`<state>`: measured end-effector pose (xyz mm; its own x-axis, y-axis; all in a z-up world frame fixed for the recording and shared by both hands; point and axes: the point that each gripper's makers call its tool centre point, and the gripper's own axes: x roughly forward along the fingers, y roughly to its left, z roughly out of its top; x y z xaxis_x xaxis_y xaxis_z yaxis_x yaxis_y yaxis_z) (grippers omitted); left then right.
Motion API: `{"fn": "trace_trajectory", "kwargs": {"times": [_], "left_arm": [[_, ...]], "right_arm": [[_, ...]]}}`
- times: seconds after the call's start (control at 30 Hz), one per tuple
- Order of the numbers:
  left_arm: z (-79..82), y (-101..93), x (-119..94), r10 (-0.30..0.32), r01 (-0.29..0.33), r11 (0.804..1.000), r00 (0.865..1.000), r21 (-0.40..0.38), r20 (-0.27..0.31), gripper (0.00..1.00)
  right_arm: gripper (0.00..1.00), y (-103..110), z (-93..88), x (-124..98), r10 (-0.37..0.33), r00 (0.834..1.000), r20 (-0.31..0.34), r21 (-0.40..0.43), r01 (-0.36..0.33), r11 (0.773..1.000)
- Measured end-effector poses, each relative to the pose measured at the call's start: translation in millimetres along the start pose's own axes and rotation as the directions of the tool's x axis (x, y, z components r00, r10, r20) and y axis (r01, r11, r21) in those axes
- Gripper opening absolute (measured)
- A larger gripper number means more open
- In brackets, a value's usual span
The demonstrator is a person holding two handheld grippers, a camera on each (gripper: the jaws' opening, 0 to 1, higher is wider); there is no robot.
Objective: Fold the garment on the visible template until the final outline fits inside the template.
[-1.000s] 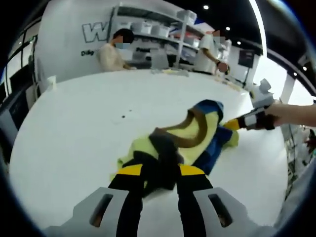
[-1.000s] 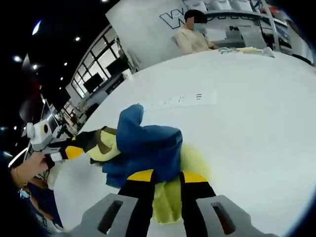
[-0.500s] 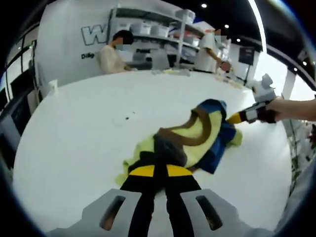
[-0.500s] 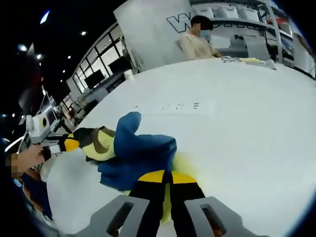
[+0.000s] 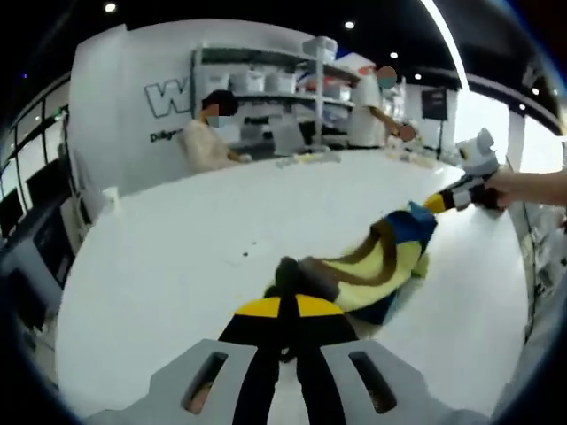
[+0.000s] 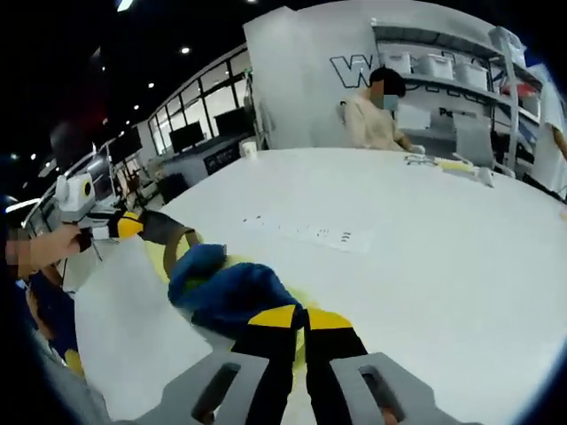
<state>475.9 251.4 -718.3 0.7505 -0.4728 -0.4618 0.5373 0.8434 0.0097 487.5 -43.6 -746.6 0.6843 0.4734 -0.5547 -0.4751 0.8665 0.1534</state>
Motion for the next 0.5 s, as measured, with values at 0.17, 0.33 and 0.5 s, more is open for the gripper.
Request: {"fn": "trace_trajectory", "kwargs": {"times": [0.17,0.33,0.5], "left_arm": [[15.9,-5.3,-18.9,0.005,-0.006,0.999,1.000,0.053,0.028,0.00],[31.7,-15.8,-38.9,0.006,-0.012,0.994,0.998,0.112,0.058,0.00],[51.5,-24.6,-58.2,0.002,-0.015,0.993,0.994,0.120,0.107,0.00]], "right_arm": [[0.00,4.9,13.2,-27.4,0.003,0.999,0.036,-0.038,-0.002,0.999],[0.00,9.6,22.3,-56.3,0.004,0.997,0.078,-0.061,0.001,0.998],[0.00,21.8,28.2,-91.9,-0.003,0.995,0.103,-0.080,0.011,0.997]]}}
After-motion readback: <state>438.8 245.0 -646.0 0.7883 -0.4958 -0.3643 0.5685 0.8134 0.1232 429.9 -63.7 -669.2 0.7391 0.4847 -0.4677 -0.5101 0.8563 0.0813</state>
